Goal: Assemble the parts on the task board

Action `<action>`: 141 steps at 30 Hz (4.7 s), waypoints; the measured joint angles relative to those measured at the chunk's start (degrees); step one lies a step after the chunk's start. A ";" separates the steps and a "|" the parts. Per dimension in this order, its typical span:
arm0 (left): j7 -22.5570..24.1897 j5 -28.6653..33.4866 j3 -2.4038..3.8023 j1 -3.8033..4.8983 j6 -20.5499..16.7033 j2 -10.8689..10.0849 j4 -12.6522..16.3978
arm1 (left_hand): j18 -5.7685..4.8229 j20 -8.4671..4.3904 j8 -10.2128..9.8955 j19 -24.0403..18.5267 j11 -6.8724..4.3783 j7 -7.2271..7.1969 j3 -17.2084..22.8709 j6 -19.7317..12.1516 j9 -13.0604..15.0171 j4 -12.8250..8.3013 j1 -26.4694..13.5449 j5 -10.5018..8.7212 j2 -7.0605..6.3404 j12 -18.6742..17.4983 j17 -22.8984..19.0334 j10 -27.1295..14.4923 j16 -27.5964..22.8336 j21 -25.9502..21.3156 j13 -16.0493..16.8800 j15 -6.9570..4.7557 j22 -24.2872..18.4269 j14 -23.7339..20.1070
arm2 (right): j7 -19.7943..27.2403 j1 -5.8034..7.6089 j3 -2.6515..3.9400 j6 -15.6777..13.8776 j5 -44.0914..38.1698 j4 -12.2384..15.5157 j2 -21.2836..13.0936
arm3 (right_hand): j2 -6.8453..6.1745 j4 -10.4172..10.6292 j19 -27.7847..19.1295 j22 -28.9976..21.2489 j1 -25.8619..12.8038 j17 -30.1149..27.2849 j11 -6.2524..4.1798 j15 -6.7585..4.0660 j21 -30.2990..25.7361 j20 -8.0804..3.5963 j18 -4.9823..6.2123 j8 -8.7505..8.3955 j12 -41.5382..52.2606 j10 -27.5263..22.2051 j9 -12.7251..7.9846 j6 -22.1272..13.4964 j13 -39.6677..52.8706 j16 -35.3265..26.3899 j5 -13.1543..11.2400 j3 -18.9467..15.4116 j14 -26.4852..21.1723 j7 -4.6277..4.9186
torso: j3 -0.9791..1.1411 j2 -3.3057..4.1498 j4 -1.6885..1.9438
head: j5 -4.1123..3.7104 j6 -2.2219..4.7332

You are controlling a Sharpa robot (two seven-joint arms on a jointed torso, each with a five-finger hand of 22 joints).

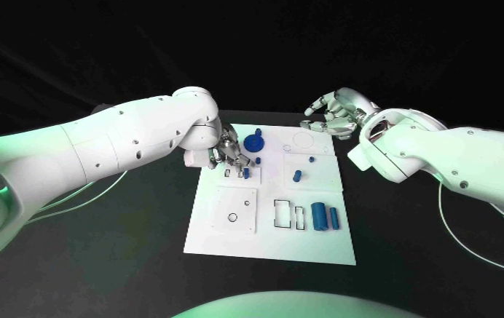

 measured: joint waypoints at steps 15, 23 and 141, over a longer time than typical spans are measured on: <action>-0.05 0.09 -0.02 -0.08 0.54 0.16 -0.14 | 0.00 1.04 -6.64 0.62 1.09 1.12 0.00 -0.49 -6.98 0.00 0.96 -2.02 0.52 0.57 0.00 0.31 0.00 0.00 0.14 0.90 1.49 -0.11 | -0.16 -0.02 0.00 0.10 -0.07 -0.08 0.08 | -0.01 0.00 0.00 0.00 0.01 0.00 0.00 0.00 0.00 0.00 0.00 0.00 0.00 0.00 0.00 0.00 -0.01 0.00 0.22 0.00 0.00 0.00 | 0.02 -0.01 0.06 | -0.08 -0.17; -0.06 0.19 -0.05 -0.16 0.65 0.32 -0.27 | 0.00 1.14 -6.64 0.72 1.13 1.09 0.00 -0.06 -7.36 0.00 0.96 -2.63 0.51 0.57 0.00 0.34 0.00 0.00 0.13 1.10 1.54 0.09 | -0.21 -0.04 0.00 0.13 -0.08 -0.16 0.17 | -0.01 0.00 0.00 0.00 0.01 0.00 0.00 0.00 0.00 0.00 0.00 0.00 0.00 0.00 0.01 0.00 -0.01 0.00 0.22 0.00 0.00 0.00 | 0.06 -0.01 0.04 | -0.08 -0.24; 4.81 -9.98 -0.63 -1.93 -6.71 -4.18 5.55 | -0.91 -1.95 6.07 4.61 -2.27 -2.16 60.85 8.33 -6.50 -4.29 -10.84 6.09 -21.84 3.35 -0.01 11.11 0.00 0.94 7.15 -1.77 8.08 -0.11 | -0.41 -0.91 -0.05 0.38 -0.39 -0.73 0.48 | 0.33 -0.08 0.00 -0.01 -0.33 0.00 0.00 -0.21 -0.32 0.00 0.00 0.45 0.00 0.00 -0.02 0.00 0.00 0.00 0.67 0.71 0.21 0.00 | 0.00 0.01 0.27 | 0.37 -1.52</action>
